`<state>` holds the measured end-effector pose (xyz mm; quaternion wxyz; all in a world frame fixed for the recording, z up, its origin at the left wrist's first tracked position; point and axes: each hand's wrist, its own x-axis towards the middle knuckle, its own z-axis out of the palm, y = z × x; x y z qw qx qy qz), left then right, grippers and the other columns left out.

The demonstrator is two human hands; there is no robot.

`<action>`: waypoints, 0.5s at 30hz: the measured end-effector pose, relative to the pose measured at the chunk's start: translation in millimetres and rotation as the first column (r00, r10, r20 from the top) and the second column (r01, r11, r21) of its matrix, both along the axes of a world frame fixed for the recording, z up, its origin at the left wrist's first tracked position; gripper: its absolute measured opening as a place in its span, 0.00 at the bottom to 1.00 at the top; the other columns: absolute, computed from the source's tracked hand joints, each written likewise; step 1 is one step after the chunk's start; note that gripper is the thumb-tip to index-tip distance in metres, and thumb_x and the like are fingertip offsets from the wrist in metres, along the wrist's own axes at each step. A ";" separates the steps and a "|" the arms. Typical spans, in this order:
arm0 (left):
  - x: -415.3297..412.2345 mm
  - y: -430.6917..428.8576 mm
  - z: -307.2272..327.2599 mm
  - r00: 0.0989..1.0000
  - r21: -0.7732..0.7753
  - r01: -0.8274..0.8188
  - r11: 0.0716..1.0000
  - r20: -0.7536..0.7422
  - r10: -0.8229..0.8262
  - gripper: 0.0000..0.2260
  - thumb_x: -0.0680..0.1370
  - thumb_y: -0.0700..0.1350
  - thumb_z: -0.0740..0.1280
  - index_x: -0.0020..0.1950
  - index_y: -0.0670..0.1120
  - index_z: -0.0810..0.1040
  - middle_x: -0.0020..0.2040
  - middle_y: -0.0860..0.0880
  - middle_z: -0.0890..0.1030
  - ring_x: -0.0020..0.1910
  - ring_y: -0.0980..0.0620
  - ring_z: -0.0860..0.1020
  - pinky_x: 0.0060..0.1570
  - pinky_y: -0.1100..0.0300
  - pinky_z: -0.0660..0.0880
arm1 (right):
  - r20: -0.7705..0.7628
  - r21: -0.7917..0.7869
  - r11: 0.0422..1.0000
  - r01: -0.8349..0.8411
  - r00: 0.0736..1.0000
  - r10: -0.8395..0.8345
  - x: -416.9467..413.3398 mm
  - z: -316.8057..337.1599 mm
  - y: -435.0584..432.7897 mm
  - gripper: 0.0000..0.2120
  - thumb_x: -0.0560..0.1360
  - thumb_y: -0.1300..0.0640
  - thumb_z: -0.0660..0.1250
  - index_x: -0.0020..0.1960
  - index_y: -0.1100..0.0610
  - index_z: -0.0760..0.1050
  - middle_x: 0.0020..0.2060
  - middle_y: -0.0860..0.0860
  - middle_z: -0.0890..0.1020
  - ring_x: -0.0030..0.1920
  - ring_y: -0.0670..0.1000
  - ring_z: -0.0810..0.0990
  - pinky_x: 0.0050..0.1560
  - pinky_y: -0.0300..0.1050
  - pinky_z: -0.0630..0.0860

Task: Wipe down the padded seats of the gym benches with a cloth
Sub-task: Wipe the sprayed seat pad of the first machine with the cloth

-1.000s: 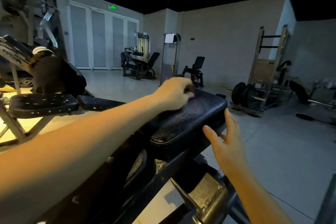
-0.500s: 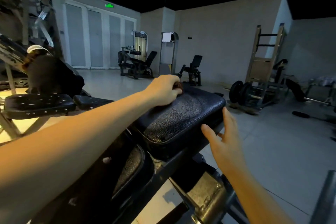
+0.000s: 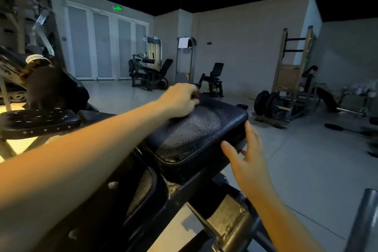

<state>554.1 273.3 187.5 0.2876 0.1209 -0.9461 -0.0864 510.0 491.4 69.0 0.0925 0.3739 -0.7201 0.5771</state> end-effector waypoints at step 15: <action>-14.9 -2.2 7.0 0.999 -0.050 -0.007 0.999 0.050 0.009 0.05 0.81 0.48 0.67 0.54 0.48 0.78 0.55 0.46 0.82 0.56 0.42 0.79 0.57 0.49 0.75 | -0.014 0.022 1.000 0.013 1.000 -0.013 -1.5 -1.4 -1.1 0.39 0.78 0.44 0.69 0.82 0.45 0.52 0.78 0.44 0.61 0.76 0.47 0.64 0.74 0.59 0.68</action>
